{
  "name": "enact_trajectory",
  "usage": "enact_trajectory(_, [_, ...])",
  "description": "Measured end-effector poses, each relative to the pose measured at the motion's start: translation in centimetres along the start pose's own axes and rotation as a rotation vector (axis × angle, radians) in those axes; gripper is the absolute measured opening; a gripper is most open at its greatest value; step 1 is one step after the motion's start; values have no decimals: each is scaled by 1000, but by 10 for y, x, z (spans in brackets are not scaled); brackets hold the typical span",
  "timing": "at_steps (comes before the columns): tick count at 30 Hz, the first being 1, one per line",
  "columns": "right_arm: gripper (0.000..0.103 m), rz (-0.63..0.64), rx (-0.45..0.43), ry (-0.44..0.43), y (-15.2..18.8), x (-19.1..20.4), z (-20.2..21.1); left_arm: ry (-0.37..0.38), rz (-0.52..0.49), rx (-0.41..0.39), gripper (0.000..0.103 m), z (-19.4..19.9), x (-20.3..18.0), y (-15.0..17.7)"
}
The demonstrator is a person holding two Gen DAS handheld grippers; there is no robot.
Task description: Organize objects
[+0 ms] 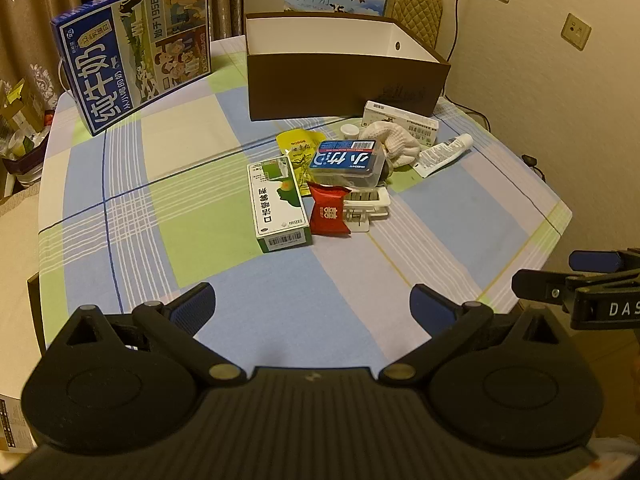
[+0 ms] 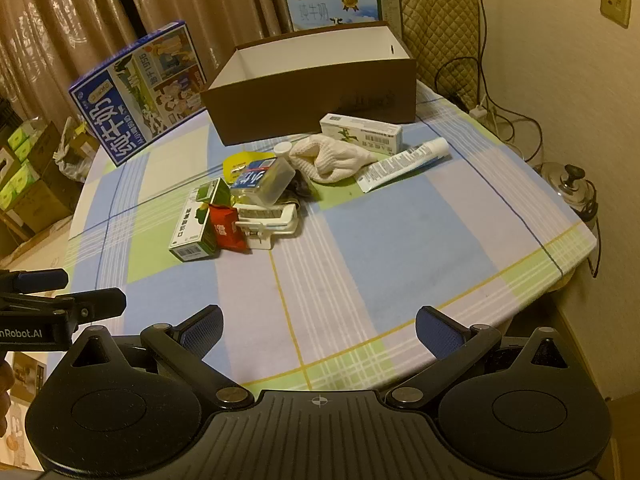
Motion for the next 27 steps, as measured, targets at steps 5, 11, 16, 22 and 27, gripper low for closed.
enact_trajectory(5, [101, 0, 0, 0, -1, -1, 0, 1, 1, 2, 102, 0, 0, -1])
enact_trajectory(11, [101, 2, 0, -2, -1, -2, 2, 0, 5, 3, 102, 0, 2, -2])
enact_trajectory(16, [101, 2, -1, -4, -1, -2, 1, -2, 6, 3, 102, -1, 2, -2])
enact_trajectory(22, [101, 6, -3, -7, -2, -1, 4, -3, 7, 2, 102, -1, 3, -3])
enact_trajectory(27, [101, 7, -3, -7, -1, -3, 3, -3, 8, 3, 102, -1, 3, -3])
Point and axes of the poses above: each gripper's, at about its wrist camera, not at the fingertips, and z roughly against the way its jaws point, x to its left, y to its underside, the point moved 10 cm from there along -z, roughly the way its jaws point, and after that the axes turned 9 degrees about z, right-handed, at the moved point
